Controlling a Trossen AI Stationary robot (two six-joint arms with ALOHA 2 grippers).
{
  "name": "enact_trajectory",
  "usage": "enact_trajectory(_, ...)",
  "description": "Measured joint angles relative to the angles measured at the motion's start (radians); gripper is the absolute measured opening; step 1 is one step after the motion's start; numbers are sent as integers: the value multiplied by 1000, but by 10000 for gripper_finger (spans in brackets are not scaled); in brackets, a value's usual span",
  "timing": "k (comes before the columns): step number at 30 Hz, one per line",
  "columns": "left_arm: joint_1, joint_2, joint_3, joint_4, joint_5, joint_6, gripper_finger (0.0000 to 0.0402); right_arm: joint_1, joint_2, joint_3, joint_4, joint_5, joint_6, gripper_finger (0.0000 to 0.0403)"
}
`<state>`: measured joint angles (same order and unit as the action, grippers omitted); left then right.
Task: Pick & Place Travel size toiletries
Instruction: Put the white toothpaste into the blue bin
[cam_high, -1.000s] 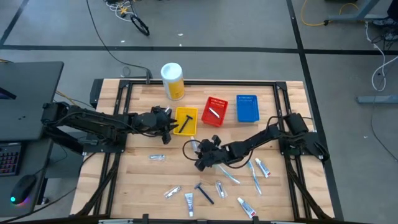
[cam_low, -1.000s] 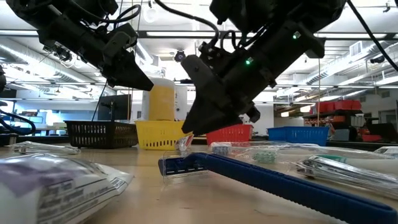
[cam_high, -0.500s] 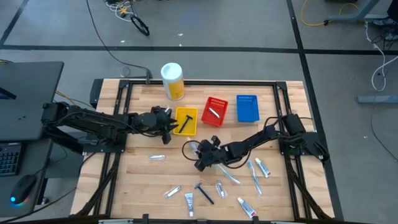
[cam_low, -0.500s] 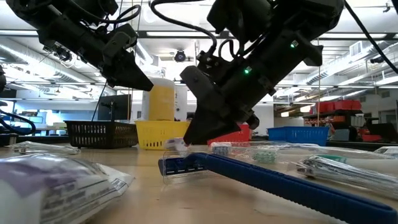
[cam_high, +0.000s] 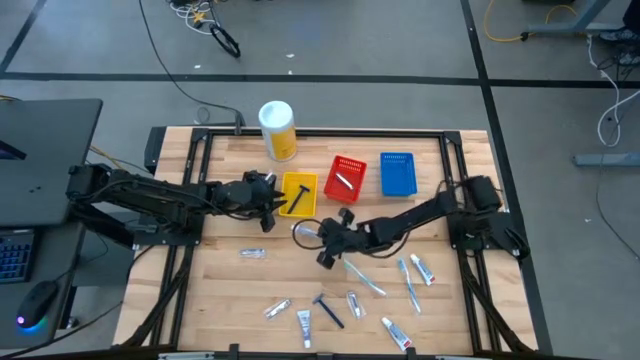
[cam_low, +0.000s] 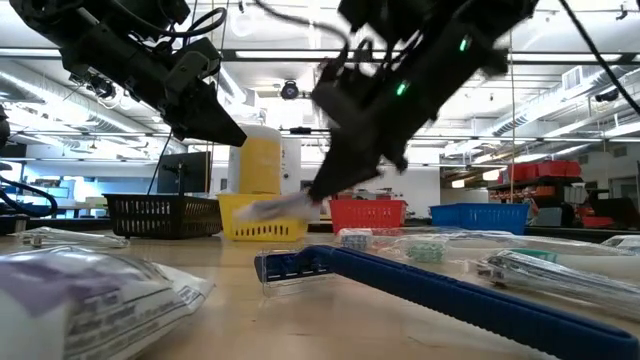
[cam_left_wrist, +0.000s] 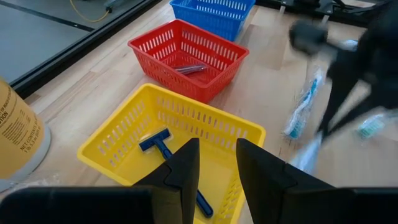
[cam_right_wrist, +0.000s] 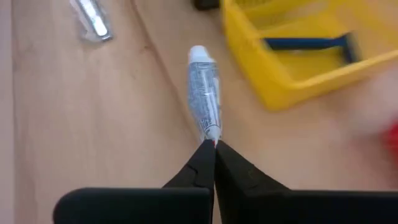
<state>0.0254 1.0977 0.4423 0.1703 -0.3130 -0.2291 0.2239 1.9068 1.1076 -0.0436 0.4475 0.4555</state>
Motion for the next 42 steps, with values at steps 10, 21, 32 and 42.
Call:
enact_trajectory(10,0,0,0,0,0,-1,113,-4,-394,0,-547,271,67,2)
enact_trajectory(21,0,0,0,0,0,0,113,-56,-560,-40,-1147,454,563,1)
enact_trajectory(32,0,0,0,1,-5,-2,113,-252,-558,-304,-947,371,585,2)
enact_trajectory(42,0,0,0,1,-8,-3,113,-392,-558,-392,-726,196,313,4)
